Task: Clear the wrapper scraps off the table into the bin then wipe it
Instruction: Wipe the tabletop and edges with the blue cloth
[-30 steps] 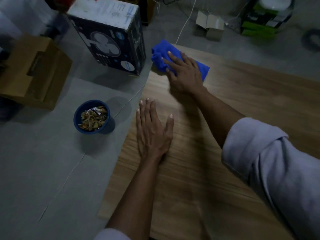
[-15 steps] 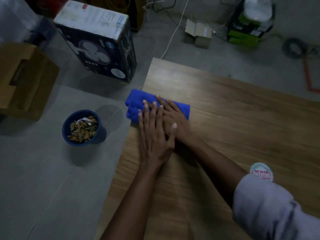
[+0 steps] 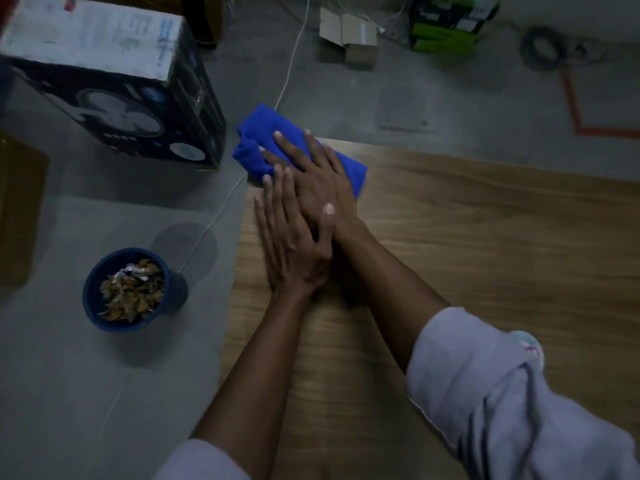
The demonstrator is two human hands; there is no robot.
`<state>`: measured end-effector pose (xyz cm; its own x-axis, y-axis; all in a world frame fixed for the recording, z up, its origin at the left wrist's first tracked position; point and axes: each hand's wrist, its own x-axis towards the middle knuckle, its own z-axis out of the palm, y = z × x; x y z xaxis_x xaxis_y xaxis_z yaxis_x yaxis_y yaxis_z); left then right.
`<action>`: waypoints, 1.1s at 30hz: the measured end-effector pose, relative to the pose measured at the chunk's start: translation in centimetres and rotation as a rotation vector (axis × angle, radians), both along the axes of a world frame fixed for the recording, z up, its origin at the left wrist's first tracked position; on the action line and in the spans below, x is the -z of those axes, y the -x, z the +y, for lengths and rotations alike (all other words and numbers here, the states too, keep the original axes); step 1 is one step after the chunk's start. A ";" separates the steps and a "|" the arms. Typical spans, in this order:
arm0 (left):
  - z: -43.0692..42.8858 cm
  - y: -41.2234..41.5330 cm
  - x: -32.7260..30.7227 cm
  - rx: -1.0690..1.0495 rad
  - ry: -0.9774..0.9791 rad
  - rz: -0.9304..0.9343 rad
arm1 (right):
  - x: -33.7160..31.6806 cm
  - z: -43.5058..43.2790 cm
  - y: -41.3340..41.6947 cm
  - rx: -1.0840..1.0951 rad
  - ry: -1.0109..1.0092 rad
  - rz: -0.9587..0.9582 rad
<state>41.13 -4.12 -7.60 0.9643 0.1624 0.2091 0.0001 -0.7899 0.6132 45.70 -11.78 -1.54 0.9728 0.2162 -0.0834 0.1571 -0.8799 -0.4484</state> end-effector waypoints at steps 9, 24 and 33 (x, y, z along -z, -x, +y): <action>-0.5 0.2 -0.6 0.063 -0.056 0.122 | 4.1 -15.5 0.8 0.493 0.277 -0.017; 0.0 0.4 -0.1 0.146 0.051 0.012 | 5.1 -4.2 5.9 0.074 0.232 -0.103; -0.3 1.6 -0.5 0.308 -0.249 0.176 | 4.7 -19.8 10.5 0.686 0.278 0.008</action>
<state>39.56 -4.39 -7.14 0.9843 -0.1734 0.0332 -0.1713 -0.8933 0.4154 35.24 -31.55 -6.28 0.8807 -0.4706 -0.0538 -0.4715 -0.8603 -0.1939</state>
